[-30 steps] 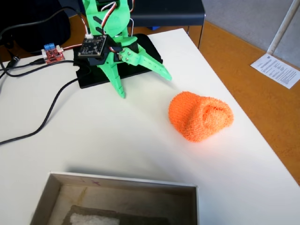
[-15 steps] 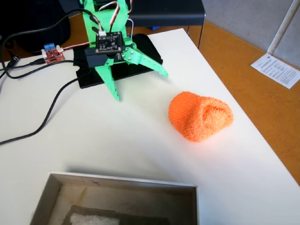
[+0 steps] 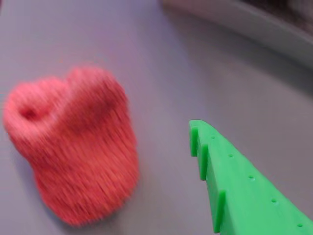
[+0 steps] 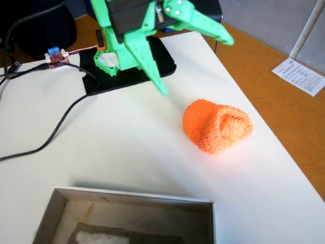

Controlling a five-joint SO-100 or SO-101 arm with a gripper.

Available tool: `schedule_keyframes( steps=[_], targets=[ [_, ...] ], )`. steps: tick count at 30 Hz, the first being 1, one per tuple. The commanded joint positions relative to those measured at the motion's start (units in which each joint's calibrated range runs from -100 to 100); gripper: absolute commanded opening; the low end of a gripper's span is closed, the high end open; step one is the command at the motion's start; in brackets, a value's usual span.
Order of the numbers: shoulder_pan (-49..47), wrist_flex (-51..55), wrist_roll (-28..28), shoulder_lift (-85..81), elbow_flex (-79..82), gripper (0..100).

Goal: Remove orange objects from table

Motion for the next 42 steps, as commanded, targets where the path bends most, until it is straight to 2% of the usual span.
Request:
schedule_keyframes(
  steps=[1,6,14,22,26,27,28,29,38,42],
  targets=[
    [-2.37,-3.82,1.81,12.91,-8.81,58],
    [-3.55,-5.92,2.88,21.3,-9.68,60],
    [-4.59,-11.19,1.07,30.12,-6.0,61],
    [-5.18,-14.03,2.54,36.83,-5.13,60],
    [-4.96,-16.46,3.37,39.35,-5.23,45],
    [-4.89,-16.79,3.66,39.77,-5.23,33],
    [-4.81,-17.68,2.78,40.02,-5.23,9],
    [-4.66,-18.41,2.69,40.27,-5.23,0],
    [-3.7,-21.33,3.47,39.77,-5.91,0],
    [-3.7,-21.81,1.66,35.57,-7.84,0]
  ],
)
